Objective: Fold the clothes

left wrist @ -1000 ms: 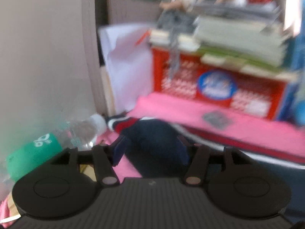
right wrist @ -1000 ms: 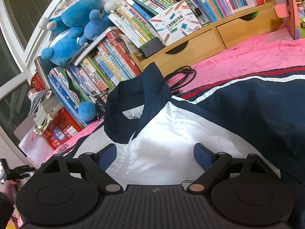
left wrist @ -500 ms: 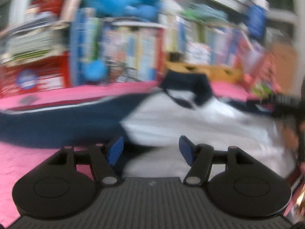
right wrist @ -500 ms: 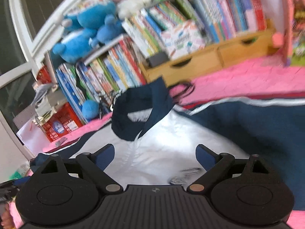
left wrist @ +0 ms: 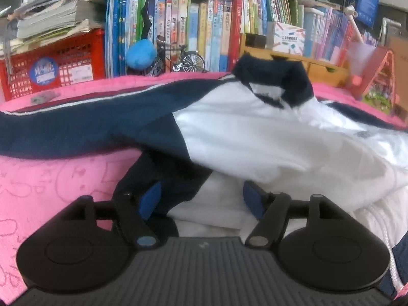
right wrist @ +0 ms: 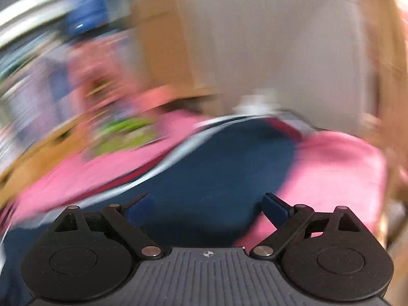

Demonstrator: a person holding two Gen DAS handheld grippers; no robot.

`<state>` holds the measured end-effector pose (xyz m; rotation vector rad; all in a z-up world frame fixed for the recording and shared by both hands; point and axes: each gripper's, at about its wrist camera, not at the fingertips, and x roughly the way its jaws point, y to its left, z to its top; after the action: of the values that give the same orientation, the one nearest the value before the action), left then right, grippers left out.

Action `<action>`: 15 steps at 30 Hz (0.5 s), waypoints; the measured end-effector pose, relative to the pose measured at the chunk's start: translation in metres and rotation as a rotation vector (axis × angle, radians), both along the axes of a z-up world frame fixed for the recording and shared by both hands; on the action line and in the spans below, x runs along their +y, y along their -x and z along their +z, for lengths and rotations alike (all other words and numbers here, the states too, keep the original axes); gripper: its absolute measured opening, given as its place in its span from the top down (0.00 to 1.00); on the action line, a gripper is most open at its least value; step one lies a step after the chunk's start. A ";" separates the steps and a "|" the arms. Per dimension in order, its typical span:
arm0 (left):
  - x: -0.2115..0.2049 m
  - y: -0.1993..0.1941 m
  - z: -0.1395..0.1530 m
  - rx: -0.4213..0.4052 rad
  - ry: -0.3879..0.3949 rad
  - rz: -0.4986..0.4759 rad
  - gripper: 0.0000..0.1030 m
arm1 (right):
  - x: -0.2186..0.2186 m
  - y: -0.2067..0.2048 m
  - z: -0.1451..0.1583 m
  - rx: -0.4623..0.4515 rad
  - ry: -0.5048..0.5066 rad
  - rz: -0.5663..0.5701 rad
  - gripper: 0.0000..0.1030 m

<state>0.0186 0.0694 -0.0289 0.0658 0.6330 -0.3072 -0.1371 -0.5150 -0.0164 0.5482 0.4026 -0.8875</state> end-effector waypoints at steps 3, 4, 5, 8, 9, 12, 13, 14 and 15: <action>-0.002 0.001 -0.001 -0.003 -0.018 0.009 0.27 | -0.047 0.010 -0.006 -0.013 -0.048 -0.130 0.14; -0.002 0.001 -0.001 -0.003 -0.021 0.014 0.25 | -0.059 0.006 -0.006 0.007 -0.048 -0.144 0.43; -0.003 0.001 -0.001 -0.004 -0.026 0.017 0.24 | -0.070 0.001 -0.003 0.038 -0.053 -0.156 0.65; -0.004 0.001 -0.001 -0.008 -0.041 0.025 0.22 | -0.083 -0.012 0.017 0.018 0.023 -0.083 0.90; -0.004 0.001 -0.001 -0.009 -0.045 0.028 0.21 | -0.076 -0.015 0.029 -0.013 0.139 -0.038 0.90; -0.003 0.001 -0.001 -0.008 -0.044 0.032 0.21 | -0.070 -0.030 0.052 0.006 0.398 0.014 0.84; -0.003 0.001 -0.001 -0.007 -0.043 0.033 0.20 | -0.079 -0.039 0.051 0.083 0.387 -0.020 0.77; -0.003 0.001 -0.001 -0.006 -0.041 0.034 0.20 | -0.087 -0.047 0.047 0.150 0.342 -0.040 0.73; -0.003 0.001 -0.001 -0.005 -0.040 0.034 0.20 | -0.090 -0.052 0.043 0.204 0.308 -0.051 0.72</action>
<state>0.0179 0.0665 -0.0295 0.0937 0.6345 -0.2614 -0.0850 -0.6046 0.0264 0.1857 0.4278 -1.0368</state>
